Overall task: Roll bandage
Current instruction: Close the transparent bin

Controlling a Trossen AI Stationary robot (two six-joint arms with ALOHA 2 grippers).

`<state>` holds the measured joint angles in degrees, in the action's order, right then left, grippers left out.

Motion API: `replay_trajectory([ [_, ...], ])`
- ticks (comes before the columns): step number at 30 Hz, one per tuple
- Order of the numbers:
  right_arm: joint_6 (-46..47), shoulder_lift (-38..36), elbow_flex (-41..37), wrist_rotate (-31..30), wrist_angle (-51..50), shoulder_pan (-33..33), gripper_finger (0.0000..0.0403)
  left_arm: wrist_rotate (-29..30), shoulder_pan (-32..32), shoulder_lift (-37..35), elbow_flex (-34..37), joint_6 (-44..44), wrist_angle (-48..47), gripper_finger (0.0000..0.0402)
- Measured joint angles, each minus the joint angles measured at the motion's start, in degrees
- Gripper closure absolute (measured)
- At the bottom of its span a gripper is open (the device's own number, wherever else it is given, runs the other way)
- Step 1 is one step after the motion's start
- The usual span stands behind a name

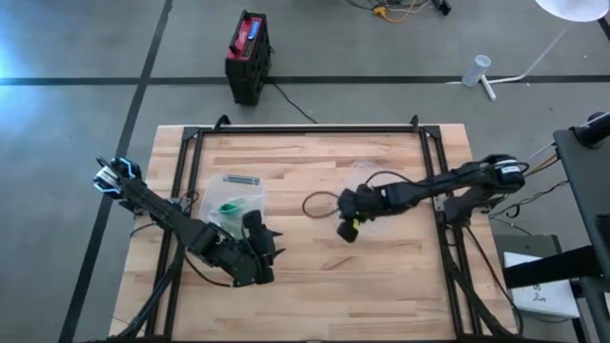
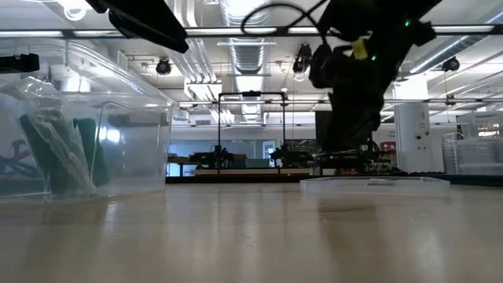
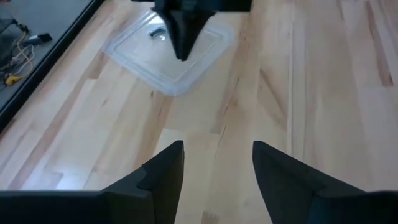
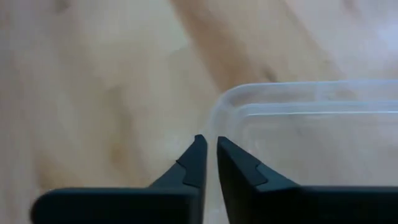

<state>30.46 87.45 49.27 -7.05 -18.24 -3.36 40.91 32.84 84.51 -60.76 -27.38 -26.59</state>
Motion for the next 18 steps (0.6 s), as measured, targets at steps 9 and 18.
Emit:
replay_trajectory([
  [9, -3.7, 1.4, -1.2, -3.1, -4.4, -9.9, 0.0298, 1.0, -0.1, -0.2, -0.1, 0.9, 3.4, 0.0211],
  [18, -4.6, 8.0, -1.3, -8.5, -1.2, -9.2, 0.0318, 3.4, -0.4, -0.2, 0.1, -0.1, 6.1, 0.0216],
])
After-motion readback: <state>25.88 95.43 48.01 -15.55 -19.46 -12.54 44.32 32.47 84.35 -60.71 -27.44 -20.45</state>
